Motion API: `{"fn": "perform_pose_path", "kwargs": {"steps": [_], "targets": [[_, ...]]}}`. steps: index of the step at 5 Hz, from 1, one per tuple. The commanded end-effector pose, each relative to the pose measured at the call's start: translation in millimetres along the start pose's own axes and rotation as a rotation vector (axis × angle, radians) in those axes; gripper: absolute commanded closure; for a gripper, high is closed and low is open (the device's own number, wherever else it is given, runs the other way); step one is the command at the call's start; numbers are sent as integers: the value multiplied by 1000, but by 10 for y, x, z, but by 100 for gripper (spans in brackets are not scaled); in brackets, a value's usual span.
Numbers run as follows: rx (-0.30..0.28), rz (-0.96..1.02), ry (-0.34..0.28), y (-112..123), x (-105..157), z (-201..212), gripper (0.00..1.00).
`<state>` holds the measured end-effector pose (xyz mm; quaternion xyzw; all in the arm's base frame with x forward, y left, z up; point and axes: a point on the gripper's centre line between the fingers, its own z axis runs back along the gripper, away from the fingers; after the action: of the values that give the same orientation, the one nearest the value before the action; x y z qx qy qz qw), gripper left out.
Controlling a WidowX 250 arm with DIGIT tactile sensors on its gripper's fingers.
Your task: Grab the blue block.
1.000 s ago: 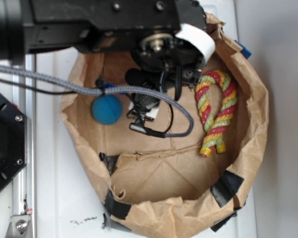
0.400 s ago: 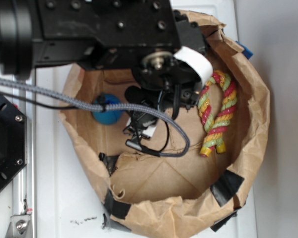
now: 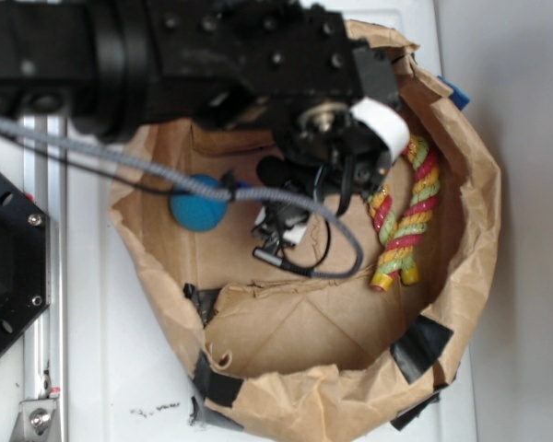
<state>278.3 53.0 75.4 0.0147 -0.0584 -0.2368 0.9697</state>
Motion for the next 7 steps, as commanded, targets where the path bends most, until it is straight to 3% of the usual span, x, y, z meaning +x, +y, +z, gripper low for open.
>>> {"fn": "perform_pose_path", "kwargs": {"steps": [1,5,7], "targets": [[26,38,-37,181,-85,107,0],[38,86,-56,469,23,194,0],[38,86,-56,469,23,194,0]]}}
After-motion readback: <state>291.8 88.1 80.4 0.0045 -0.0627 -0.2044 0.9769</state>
